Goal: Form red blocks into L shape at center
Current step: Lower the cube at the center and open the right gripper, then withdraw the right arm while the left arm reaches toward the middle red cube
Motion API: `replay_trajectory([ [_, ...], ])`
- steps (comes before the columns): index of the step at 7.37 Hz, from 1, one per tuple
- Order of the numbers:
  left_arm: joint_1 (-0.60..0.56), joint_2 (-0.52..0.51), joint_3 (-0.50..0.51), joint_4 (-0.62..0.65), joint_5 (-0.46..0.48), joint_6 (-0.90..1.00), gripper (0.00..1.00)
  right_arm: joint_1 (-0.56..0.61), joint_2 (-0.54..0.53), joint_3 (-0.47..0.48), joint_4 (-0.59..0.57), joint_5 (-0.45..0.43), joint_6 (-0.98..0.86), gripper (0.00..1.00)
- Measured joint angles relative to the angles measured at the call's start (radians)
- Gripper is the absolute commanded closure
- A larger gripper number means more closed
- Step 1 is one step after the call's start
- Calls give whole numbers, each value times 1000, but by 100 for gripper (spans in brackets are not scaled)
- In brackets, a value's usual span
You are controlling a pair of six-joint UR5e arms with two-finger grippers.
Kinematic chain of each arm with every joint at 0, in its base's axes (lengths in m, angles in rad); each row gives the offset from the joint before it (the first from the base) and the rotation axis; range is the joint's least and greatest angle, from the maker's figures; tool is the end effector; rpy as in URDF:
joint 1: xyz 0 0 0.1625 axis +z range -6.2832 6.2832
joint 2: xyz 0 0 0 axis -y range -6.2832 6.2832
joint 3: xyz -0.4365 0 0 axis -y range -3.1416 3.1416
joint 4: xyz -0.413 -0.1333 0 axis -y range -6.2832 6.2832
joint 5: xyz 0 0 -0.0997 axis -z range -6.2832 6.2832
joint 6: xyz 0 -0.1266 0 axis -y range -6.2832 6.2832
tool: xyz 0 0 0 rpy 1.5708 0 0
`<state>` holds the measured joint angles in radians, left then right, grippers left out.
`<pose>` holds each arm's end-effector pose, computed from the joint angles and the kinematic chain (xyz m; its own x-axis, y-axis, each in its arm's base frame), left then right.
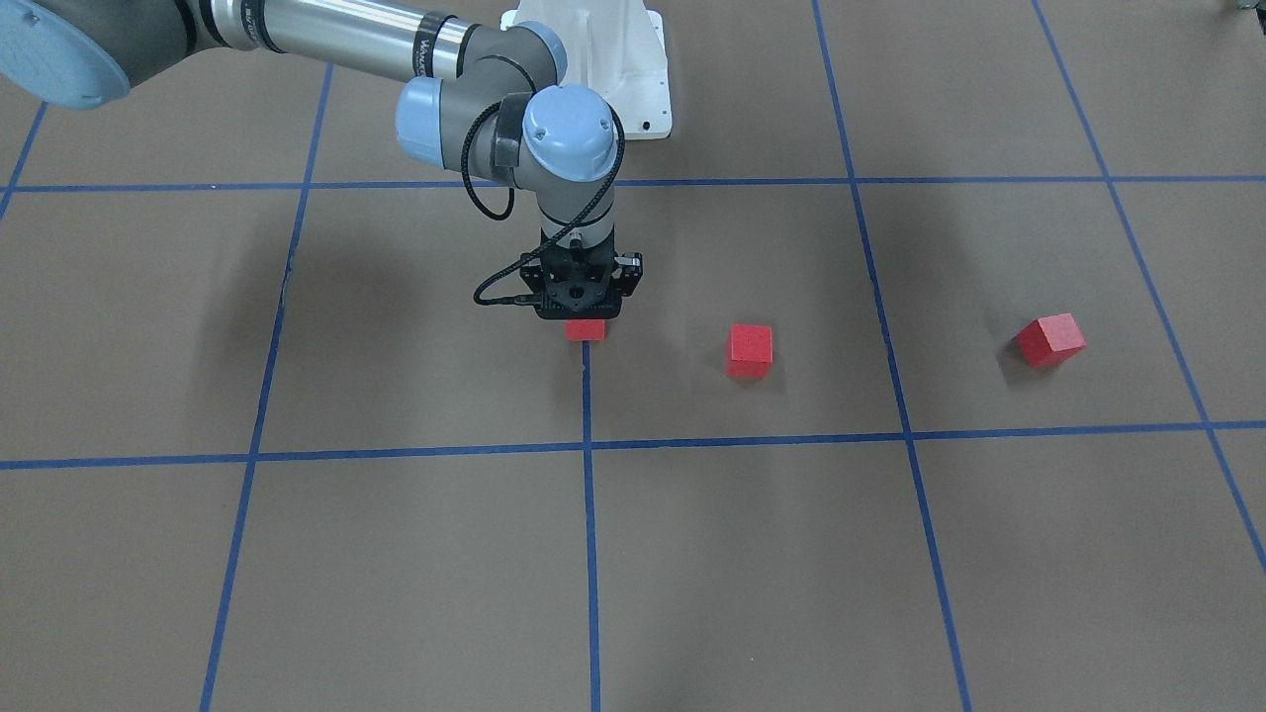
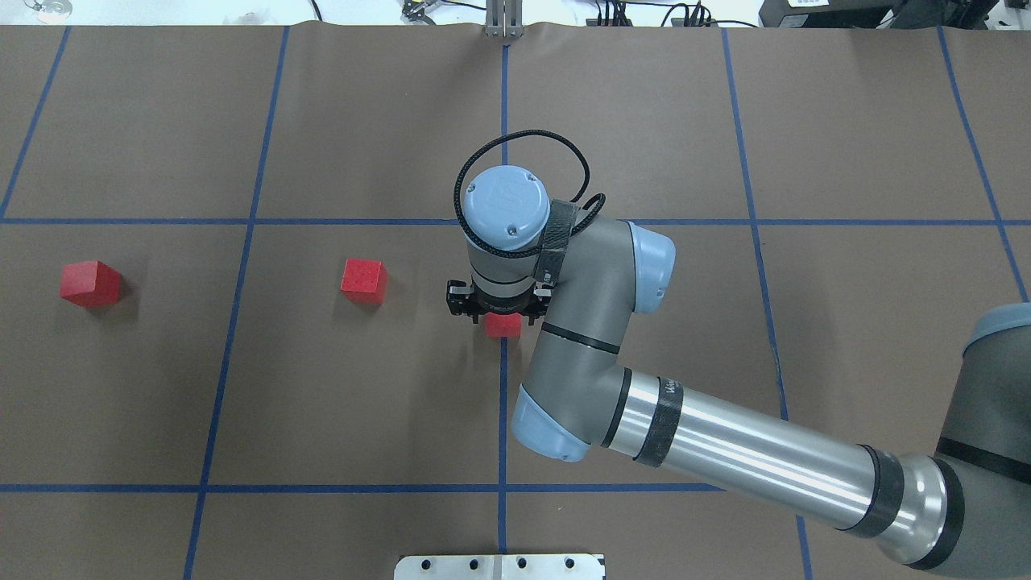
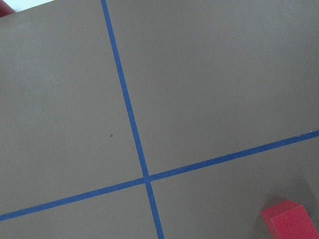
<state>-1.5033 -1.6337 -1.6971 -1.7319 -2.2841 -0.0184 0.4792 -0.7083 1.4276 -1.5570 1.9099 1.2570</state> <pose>-0.0126 -0.5617 0.5762 0.7404 0.2578 -0.6208 -0.0497 0.9420 0.3318 -0.6645 -0.4480 0.1964 0.7005 0.0359 0.7128 -0.0222 0.9993 -0.0286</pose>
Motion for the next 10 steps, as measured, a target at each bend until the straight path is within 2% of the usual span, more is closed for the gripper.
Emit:
replay_trajectory([
  [3, 0, -1, -8, -25, -1, -4, 0, 40, 1, 52, -8, -15, -9, 2],
  [5, 40, -17, -14, -141, -2, -95, 0, 204, -24, 90, -21, 23, -81, 1],
  [7, 178, -90, -16, -210, 0, -207, 0, 462, -131, 114, -20, 178, -352, 1],
  [10, 430, -261, -10, -218, 9, -556, 0, 799, -402, 116, 6, 373, -848, 1],
])
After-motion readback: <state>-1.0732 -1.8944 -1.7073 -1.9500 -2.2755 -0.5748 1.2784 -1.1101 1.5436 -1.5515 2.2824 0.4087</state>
